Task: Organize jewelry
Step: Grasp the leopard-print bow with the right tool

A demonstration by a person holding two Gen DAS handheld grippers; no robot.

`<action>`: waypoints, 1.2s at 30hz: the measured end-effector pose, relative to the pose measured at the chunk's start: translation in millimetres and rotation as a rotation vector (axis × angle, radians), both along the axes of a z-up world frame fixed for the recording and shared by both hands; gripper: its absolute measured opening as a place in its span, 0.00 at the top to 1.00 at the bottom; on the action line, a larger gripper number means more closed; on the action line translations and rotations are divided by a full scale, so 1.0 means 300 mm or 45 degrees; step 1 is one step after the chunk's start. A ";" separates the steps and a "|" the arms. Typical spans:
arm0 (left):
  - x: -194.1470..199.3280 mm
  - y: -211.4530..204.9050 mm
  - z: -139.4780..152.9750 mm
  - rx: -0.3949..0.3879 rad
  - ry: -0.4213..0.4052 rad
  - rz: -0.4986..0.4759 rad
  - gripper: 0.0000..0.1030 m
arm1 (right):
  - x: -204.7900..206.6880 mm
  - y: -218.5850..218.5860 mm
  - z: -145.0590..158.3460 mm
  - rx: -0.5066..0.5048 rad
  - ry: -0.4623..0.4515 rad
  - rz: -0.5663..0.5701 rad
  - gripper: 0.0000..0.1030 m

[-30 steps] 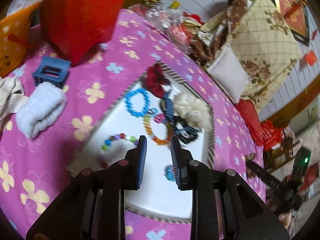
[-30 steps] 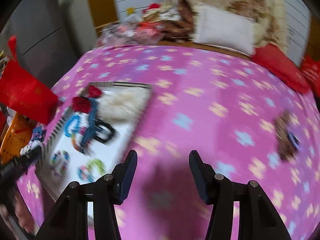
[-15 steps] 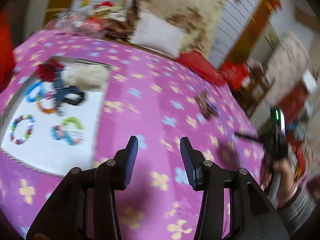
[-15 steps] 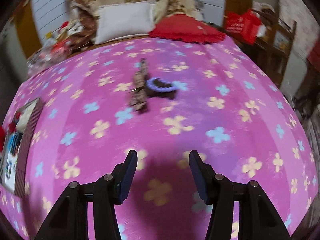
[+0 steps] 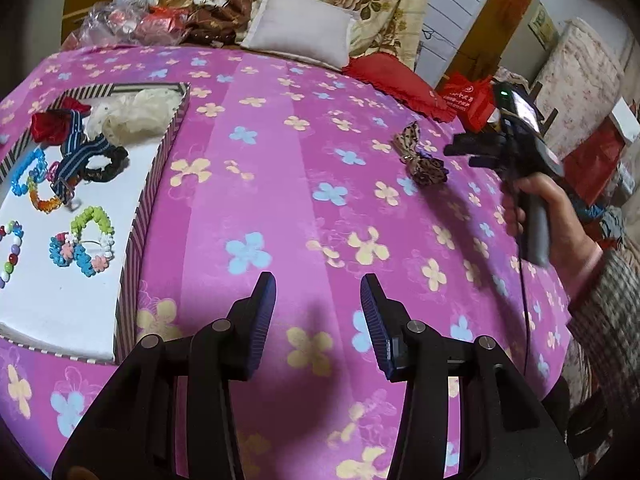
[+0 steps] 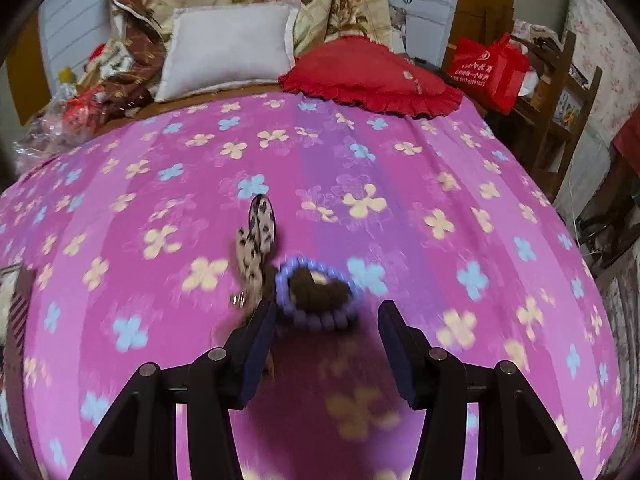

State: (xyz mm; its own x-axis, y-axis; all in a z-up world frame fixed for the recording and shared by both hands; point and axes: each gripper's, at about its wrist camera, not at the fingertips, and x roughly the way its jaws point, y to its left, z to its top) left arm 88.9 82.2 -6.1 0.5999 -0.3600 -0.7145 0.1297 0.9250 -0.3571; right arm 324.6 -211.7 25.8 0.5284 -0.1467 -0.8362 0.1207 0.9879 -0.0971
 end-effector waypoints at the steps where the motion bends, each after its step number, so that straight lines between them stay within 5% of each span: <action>1: 0.004 0.008 -0.006 -0.004 0.009 0.000 0.58 | 0.034 0.006 -0.026 -0.004 0.023 -0.003 0.50; 4: 0.024 0.029 -0.021 -0.013 0.037 0.014 0.58 | 0.090 0.018 -0.104 0.043 0.115 -0.002 0.69; 7: 0.036 0.051 -0.030 -0.042 0.062 0.032 0.58 | 0.062 0.039 -0.135 0.182 0.143 0.034 0.70; 11: 0.037 0.074 -0.027 -0.068 0.068 0.061 0.58 | -0.080 0.117 -0.152 0.532 0.284 0.291 0.71; 13: 0.034 0.078 -0.023 -0.066 0.063 0.068 0.58 | -0.167 0.152 -0.143 0.594 0.326 0.402 0.71; 15: 0.028 0.078 -0.020 -0.063 0.056 0.075 0.58 | -0.244 0.156 -0.121 0.516 0.292 0.425 0.71; 17: 0.023 0.077 -0.017 -0.057 0.051 0.075 0.58 | -0.302 0.129 -0.107 0.219 0.219 0.318 0.68; 18: 0.019 0.075 -0.016 -0.051 0.048 0.074 0.58 | -0.314 0.112 -0.103 0.171 0.196 0.296 0.68; 26: 0.003 0.051 -0.008 -0.007 0.017 0.066 0.58 | -0.279 -0.026 0.000 0.294 0.075 0.139 0.67; 33: 0.028 0.052 -0.031 -0.023 0.059 0.053 0.58 | -0.062 0.027 -0.101 0.290 0.151 0.086 0.67; 36: 0.041 0.061 -0.039 -0.049 0.080 0.055 0.58 | -0.054 0.086 -0.131 0.220 0.178 0.146 0.82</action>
